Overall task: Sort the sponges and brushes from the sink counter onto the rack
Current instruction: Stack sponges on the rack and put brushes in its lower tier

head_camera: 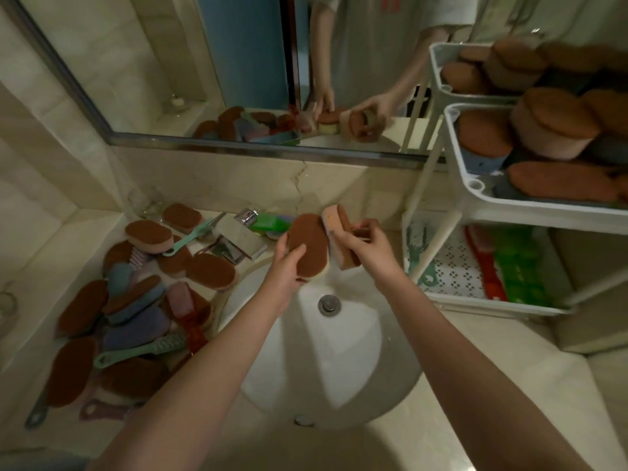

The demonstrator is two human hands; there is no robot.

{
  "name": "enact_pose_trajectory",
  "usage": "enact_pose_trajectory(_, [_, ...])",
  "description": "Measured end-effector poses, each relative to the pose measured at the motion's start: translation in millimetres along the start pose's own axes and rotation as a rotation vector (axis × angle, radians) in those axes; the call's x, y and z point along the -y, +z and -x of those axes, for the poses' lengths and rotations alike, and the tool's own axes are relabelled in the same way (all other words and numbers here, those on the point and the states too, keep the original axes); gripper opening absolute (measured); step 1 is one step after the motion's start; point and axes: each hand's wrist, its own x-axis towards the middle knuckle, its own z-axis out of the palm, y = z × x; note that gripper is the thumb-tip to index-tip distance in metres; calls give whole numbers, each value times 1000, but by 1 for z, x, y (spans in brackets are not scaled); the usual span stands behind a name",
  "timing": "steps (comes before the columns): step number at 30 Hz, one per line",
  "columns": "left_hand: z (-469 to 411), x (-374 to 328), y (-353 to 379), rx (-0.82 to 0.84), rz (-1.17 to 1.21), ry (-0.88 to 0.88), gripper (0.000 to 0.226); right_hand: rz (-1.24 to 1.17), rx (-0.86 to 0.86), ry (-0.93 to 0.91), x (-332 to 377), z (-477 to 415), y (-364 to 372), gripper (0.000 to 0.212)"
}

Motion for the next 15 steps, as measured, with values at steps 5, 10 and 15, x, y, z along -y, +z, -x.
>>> enact_pose_trajectory(5, [19,-20,21,76,50,49,33,-7,-50,-93,42,30,-11,32])
enact_pose_trajectory(10, [44,-44,33,190,-53,194,81,-31,-81,-157,88,55,-21,41])
enact_pose_trajectory(15, [55,-68,59,277,-134,340,64,-42,-161,-285,129,73,-40,30])
